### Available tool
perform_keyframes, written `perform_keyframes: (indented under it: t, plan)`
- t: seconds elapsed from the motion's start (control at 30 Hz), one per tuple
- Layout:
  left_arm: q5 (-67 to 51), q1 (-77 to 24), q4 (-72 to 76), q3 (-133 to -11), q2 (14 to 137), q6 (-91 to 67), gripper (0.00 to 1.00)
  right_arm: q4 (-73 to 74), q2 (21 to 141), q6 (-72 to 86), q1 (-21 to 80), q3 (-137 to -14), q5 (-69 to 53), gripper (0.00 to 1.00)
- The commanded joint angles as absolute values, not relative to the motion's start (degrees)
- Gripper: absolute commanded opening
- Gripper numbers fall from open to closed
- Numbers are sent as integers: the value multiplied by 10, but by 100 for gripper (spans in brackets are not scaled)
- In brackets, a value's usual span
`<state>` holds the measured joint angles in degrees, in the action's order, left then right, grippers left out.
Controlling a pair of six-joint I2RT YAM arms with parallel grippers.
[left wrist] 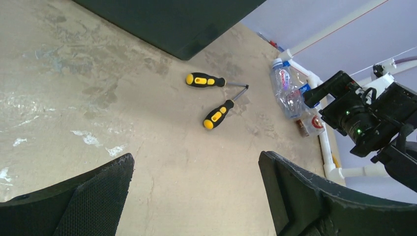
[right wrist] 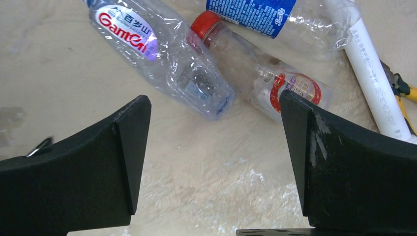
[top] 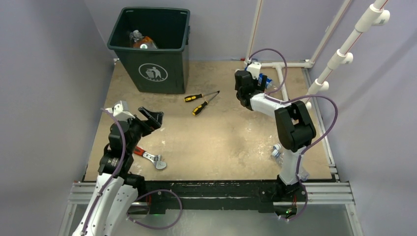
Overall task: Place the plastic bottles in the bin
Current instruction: Pick up the plastic bottle at the center of the board.
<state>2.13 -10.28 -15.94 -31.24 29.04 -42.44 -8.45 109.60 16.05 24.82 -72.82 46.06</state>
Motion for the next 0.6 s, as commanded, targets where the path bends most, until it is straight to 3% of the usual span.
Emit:
perform_keyframes:
  t: [0.0,0.57]
  plan:
    - [3,-105,-136,-297,298,-427,99,-150,1114,100,245,-745,430,99]
    - [-12,-105,-149,-300,301,-420,99,-91,1232,144,212,-847,368,99]
